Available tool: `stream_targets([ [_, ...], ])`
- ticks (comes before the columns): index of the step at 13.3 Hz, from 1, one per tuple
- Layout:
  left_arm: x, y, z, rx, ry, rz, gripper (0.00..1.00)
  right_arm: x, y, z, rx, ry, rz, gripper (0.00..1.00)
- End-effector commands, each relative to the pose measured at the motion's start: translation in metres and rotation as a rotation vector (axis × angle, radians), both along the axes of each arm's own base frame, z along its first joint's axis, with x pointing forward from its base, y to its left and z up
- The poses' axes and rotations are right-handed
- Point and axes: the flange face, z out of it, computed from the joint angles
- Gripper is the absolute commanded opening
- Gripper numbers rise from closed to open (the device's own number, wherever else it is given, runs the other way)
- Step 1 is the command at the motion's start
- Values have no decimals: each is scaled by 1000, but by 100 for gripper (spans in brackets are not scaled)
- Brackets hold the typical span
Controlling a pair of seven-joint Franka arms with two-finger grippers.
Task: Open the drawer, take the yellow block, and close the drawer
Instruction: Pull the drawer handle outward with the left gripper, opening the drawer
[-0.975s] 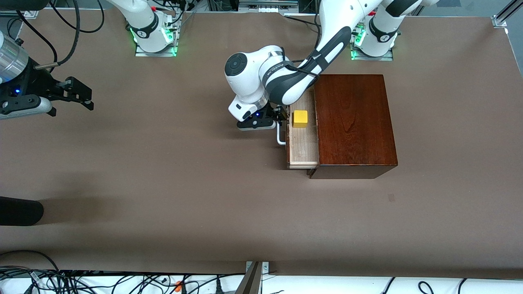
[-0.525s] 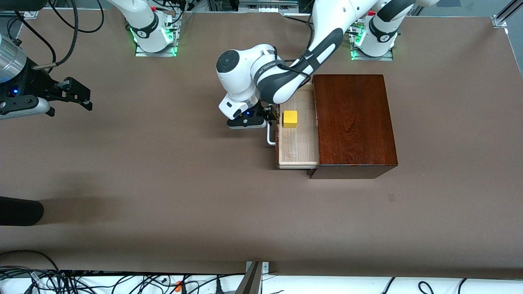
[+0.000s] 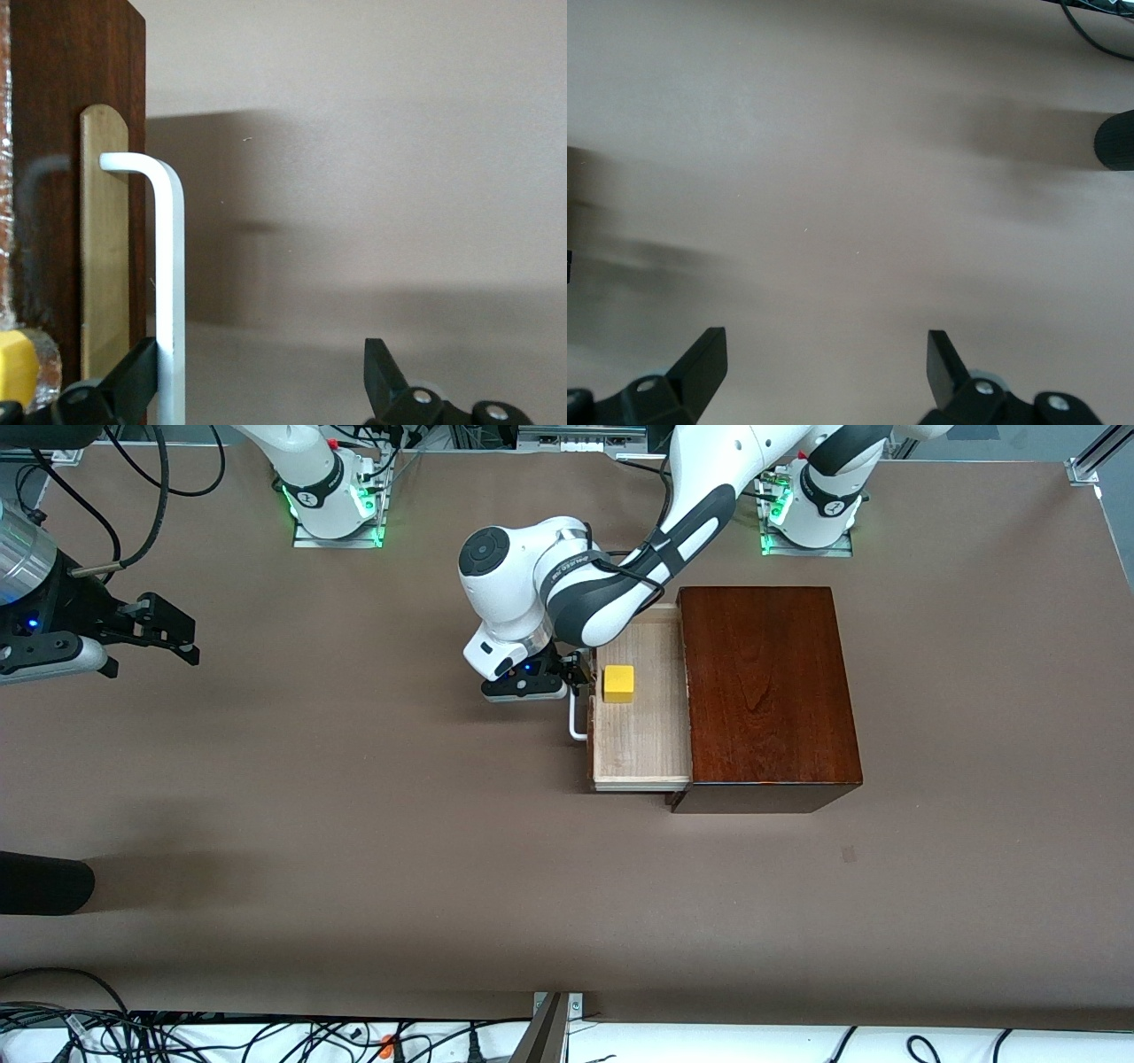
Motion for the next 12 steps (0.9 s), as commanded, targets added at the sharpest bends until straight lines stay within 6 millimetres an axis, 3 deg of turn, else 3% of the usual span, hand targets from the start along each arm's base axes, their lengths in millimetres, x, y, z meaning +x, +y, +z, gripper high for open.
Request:
stream_targets([
  [1, 3, -20, 5, -54, -21, 10, 100, 2, -2, 3, 2, -6, -5, 100],
  [3, 8, -18, 13, -56, -26, 12, 100, 1, -2, 3, 2, -6, -4, 100],
  [5, 14, -5, 35, -30, -16, 26, 100, 1, -2, 3, 2, -4, -5, 100],
  [6, 28, 12, 61, -38, -2, 53, 100, 2, -5, 3, 2, -4, -10, 100],
  [7, 40, 28, 99, -87, 21, 52, 100, 2, -5, 3, 2, -4, -10, 100],
  [8, 53, 52, 141, -133, 32, 57, 100, 2, -5, 3, 2, -4, -10, 100],
  [9, 63, 77, 169, -150, 48, 68, 100, 2, -6, 3, 2, -4, -12, 100],
  [12, 90, 177, 226, -154, 93, 113, 100, 7, -5, -6, 0, 5, -12, 100],
])
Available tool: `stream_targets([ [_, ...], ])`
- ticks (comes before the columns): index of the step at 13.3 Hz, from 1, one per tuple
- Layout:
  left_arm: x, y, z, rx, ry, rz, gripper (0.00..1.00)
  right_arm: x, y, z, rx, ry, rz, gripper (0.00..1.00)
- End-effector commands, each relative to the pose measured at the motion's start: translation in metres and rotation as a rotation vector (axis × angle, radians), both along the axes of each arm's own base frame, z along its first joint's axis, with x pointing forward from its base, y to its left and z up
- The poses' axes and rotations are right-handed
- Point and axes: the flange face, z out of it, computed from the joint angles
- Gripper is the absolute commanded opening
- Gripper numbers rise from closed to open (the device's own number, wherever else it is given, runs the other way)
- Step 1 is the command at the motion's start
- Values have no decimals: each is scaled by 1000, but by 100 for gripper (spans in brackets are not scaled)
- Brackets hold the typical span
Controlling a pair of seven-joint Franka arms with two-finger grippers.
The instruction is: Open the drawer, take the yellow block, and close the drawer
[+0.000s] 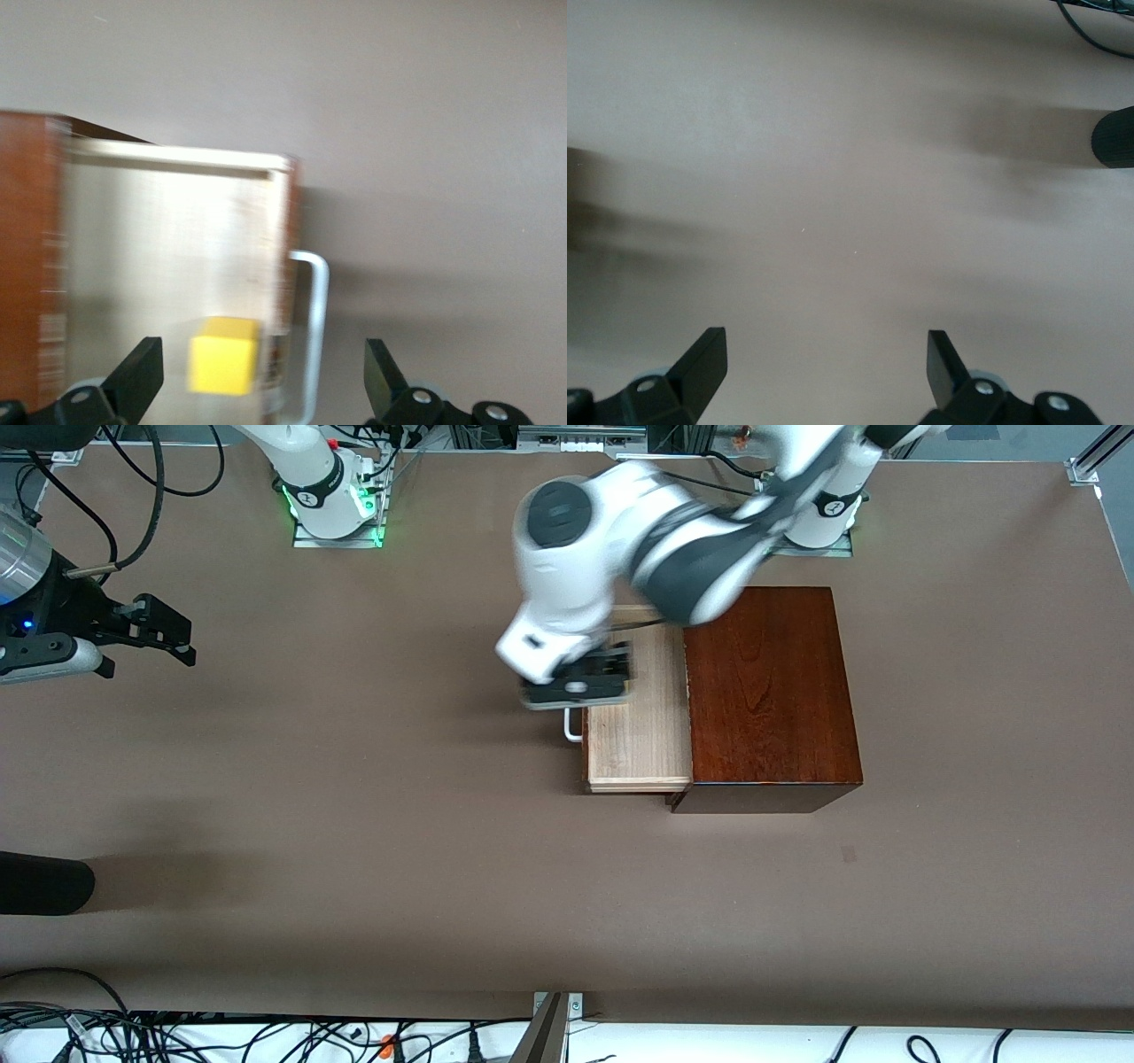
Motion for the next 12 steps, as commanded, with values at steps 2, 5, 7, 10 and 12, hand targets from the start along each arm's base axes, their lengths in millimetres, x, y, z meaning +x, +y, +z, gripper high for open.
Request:
stream_targets([
  [2, 16, 128, 43, -12, 57, 2, 100, 5, -1, -4, 0, 2, -1, 100],
  [5, 35, 222, 60, -38, 85, 17, 100, 18, 6, -36, -9, 61, 5, 100],
  [7, 40, 276, 79, -64, 101, 2, 100, 25, 18, -62, -17, 109, 22, 100],
  [10, 44, 362, 96, -76, 119, -67, 100, 21, 73, -68, -16, 107, 214, 100],
  [12, 40, 400, 107, -89, 104, -78, 100, 6, 144, -79, 0, 124, 440, 100],
])
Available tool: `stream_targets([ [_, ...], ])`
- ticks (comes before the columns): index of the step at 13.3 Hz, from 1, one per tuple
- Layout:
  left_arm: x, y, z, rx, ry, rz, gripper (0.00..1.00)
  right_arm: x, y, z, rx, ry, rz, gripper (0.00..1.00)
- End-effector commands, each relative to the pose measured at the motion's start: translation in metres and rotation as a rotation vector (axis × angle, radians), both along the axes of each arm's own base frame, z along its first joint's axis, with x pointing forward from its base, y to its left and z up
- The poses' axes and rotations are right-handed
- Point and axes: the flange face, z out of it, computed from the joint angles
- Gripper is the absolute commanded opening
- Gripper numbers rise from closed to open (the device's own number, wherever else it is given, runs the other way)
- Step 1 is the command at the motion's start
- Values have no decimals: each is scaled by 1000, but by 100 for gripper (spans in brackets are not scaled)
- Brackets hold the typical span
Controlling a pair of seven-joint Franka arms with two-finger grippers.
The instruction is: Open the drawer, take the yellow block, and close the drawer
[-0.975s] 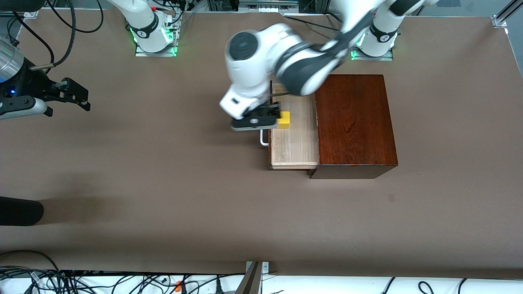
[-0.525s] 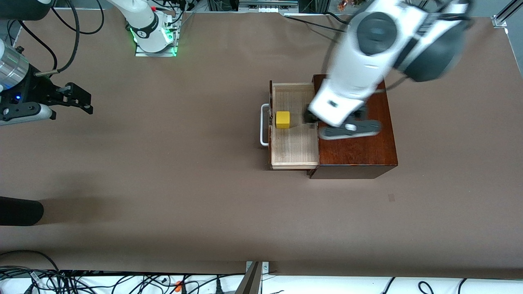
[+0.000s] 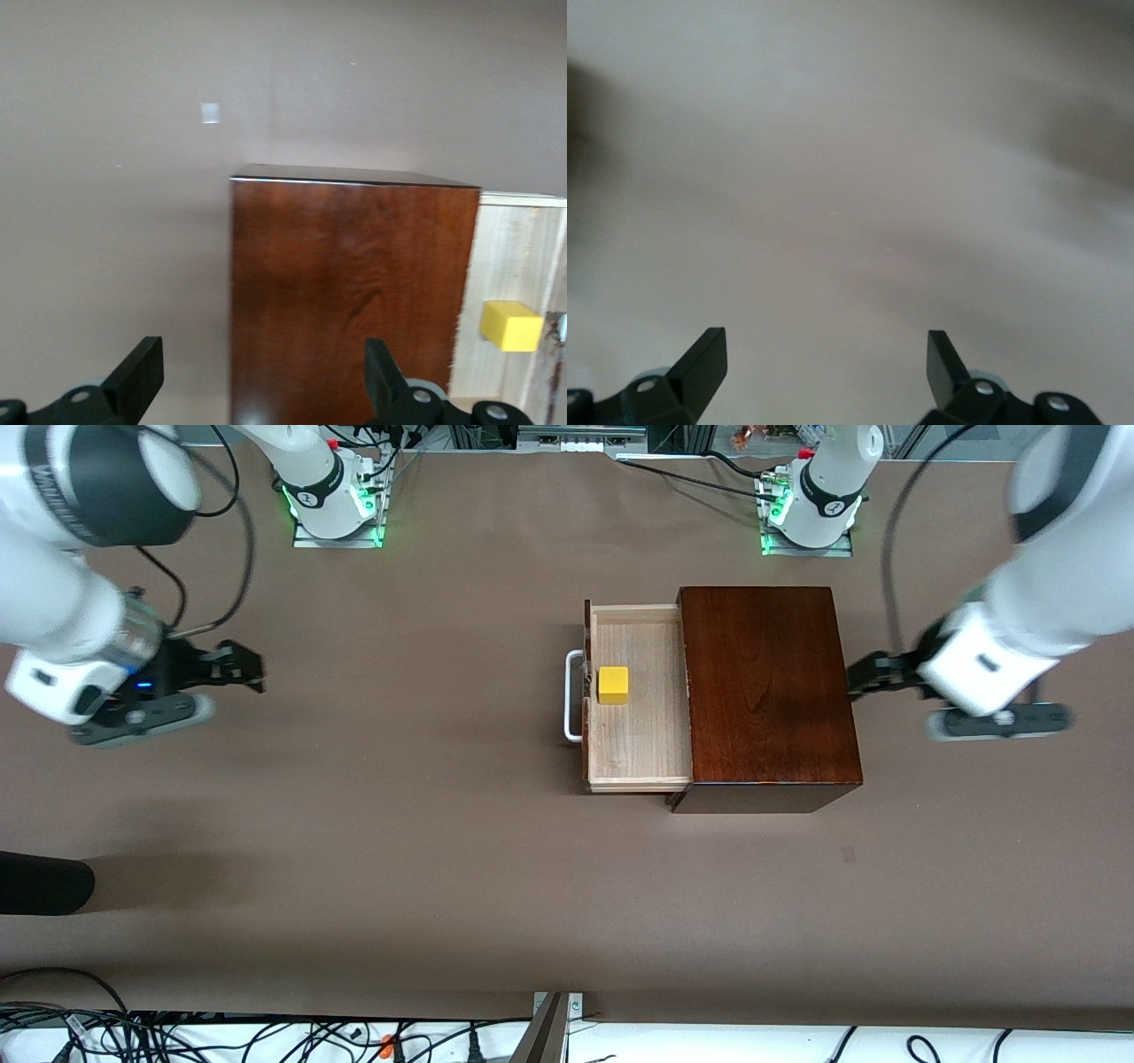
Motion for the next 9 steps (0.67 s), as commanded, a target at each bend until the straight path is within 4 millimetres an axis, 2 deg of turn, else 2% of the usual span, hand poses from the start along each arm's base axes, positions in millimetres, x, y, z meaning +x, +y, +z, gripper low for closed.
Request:
stream_targets([
  [1, -21, 32, 11, -22, -6, -60, 100, -23, 98, -11, 34, 24, 256, 100],
  [2, -26, 41, 12, -16, -5, -68, 100, -32, 131, -22, 34, 31, 328, 100],
  [4, -29, 46, 9, -10, -8, -70, 100, -50, 198, -29, 63, -43, 551, 100],
  [6, -27, 46, 12, -24, -19, -74, 100, -60, 239, -34, 85, -109, 682, 100],
  [7, -27, 46, 13, -24, -19, -74, 100, -59, 259, -44, 95, -132, 789, 100],
  [9, -27, 43, 11, -25, -17, -81, 100, -73, 309, -60, 102, -149, 912, 100],
])
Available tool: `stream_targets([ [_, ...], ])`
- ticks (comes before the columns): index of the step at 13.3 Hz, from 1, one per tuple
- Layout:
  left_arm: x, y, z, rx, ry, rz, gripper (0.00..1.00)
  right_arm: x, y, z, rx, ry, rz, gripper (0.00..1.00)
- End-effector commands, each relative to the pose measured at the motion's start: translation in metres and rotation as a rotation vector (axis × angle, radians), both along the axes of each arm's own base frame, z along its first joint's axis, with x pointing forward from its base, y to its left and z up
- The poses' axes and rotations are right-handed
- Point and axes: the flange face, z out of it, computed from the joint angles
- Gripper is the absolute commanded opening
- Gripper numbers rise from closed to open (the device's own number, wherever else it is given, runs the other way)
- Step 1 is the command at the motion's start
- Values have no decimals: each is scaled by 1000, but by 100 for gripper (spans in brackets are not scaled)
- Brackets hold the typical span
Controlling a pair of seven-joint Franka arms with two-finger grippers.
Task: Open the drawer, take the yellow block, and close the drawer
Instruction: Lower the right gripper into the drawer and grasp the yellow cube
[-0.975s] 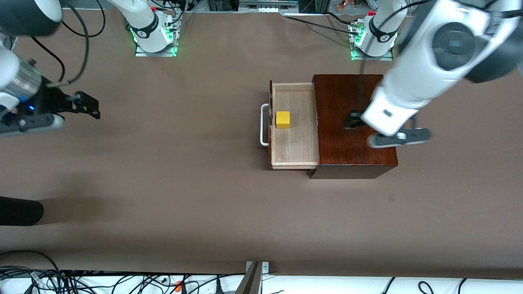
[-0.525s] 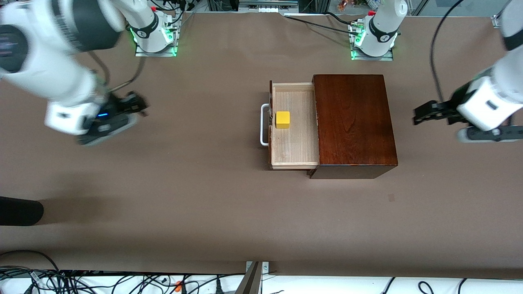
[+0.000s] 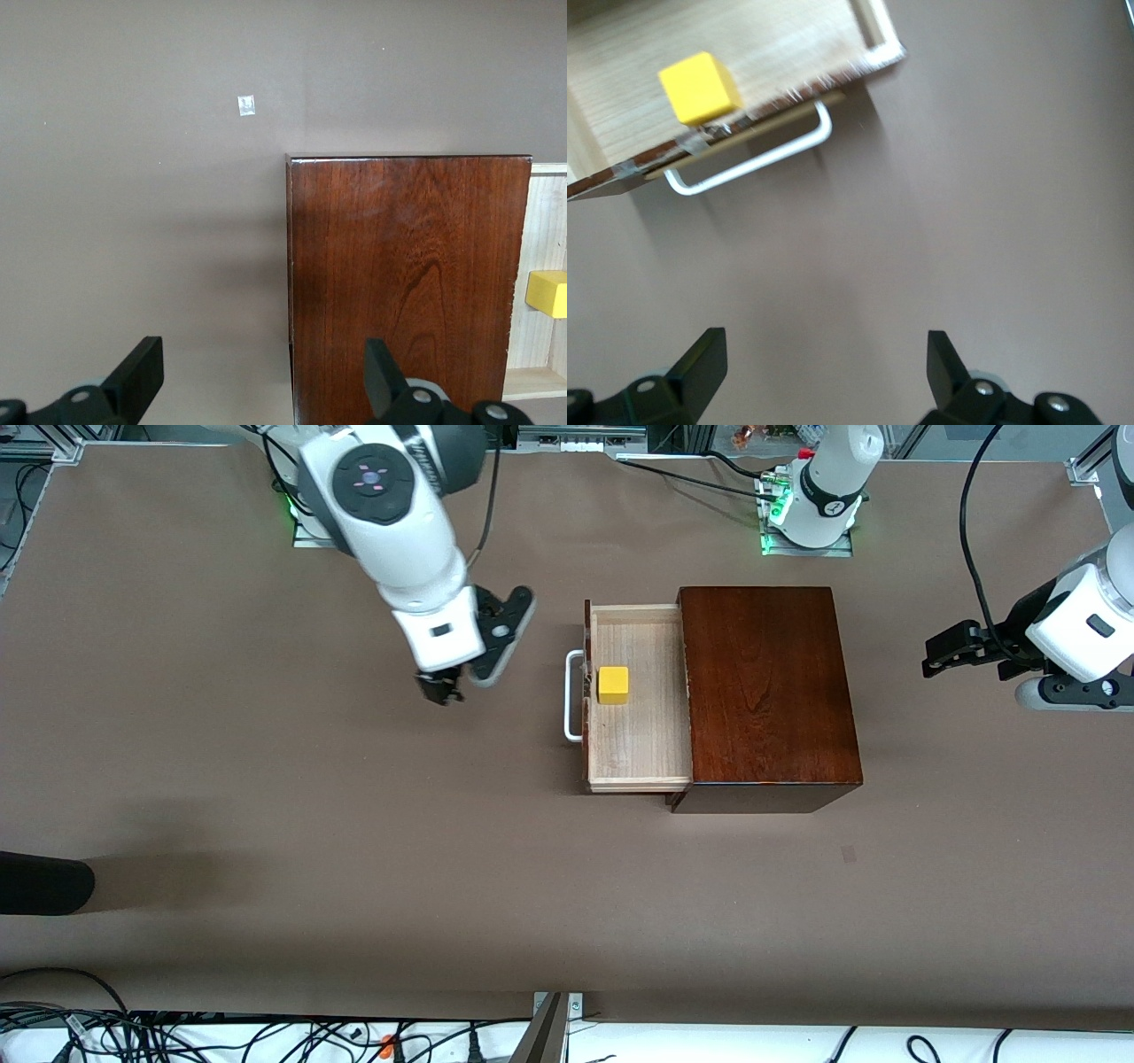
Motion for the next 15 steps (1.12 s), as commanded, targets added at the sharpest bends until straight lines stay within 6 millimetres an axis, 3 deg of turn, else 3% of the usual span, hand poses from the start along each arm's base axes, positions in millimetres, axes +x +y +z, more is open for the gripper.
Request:
stream_targets([
  [1, -6, -2, 2, -30, -13, -26, 100, -6, 60, -14, 19, -26, 136, 100],
  [4, -6, -7, 4, -28, -15, -34, 100, -28, 136, -34, 44, -69, 230, 100],
  [6, -5, -11, 2, -21, -10, -43, 100, -33, 162, -55, 66, -99, 260, 100],
  [10, -5, -10, 3, -16, -13, -42, 100, -48, 185, -105, 36, -71, 293, 100],
  [15, -7, -14, 4, 34, -13, -58, 100, -55, 190, -138, -25, -61, 335, 100],
])
